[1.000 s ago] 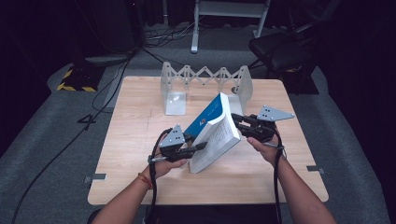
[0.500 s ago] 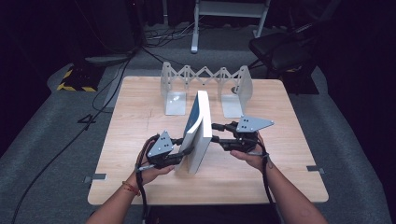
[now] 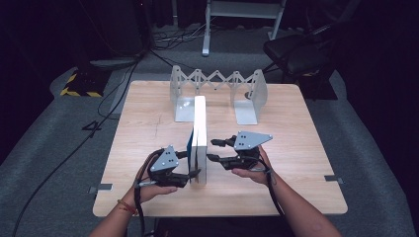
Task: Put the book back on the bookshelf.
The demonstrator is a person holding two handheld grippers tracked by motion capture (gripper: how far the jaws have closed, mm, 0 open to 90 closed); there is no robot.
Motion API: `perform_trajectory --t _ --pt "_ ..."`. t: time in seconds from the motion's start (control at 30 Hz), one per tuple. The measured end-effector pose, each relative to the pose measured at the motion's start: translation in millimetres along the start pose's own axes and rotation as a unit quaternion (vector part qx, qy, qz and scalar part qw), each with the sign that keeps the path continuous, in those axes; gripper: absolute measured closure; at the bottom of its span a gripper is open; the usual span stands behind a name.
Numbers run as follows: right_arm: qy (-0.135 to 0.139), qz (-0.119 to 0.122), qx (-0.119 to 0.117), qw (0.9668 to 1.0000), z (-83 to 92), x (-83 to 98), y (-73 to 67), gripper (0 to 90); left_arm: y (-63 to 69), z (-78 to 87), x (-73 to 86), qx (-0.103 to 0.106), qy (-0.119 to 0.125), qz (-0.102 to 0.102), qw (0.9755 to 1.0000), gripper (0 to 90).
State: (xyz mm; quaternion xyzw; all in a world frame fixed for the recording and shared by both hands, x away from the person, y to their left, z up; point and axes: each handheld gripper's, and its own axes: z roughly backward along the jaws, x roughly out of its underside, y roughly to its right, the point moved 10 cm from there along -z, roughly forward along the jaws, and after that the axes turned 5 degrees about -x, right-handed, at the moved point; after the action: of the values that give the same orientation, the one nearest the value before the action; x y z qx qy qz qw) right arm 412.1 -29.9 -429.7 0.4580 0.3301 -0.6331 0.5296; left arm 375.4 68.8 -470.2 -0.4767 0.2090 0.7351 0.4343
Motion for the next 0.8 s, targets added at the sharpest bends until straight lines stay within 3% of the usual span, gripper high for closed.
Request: perform_trajectory --t 0.13,0.27,0.43,0.47,0.57,0.7,0.8 --pt "-0.003 0.007 0.007 0.9999 -2.5 -0.5 1.3 50.1 3.7 -10.9 0.7 -0.022 -0.002 0.017 0.9996 17.8" --pt "-0.004 0.005 0.021 0.9998 -6.4 -1.8 5.5 50.1 -0.1 -23.4 5.6 -0.084 -0.029 0.018 0.9959 14.9" --pt "0.000 0.001 0.021 0.9998 -9.0 -1.9 4.5 50.0 -3.0 -24.6 -5.1 -0.109 0.002 0.061 0.9921 14.6" --pt "-0.001 0.001 0.021 0.9998 -9.1 -2.0 4.3 50.1 -2.8 -26.0 -6.3 -0.122 0.001 0.061 0.9907 13.8" --pt "-0.004 0.002 0.023 0.9997 -9.3 -2.6 4.6 48.8 -2.3 -31.6 -7.4 -0.174 0.000 0.064 0.9826 13.5" --pt "-0.004 -0.003 0.029 0.9996 -9.0 -2.2 4.4 48.1 -4.8 -31.3 -6.4 -0.205 0.014 0.077 0.9756 22.0" --pt "-0.005 0.000 0.034 0.9994 -8.8 -2.3 4.3 47.7 -5.4 -29.8 -4.7 -0.195 0.019 0.080 0.9774 26.5"
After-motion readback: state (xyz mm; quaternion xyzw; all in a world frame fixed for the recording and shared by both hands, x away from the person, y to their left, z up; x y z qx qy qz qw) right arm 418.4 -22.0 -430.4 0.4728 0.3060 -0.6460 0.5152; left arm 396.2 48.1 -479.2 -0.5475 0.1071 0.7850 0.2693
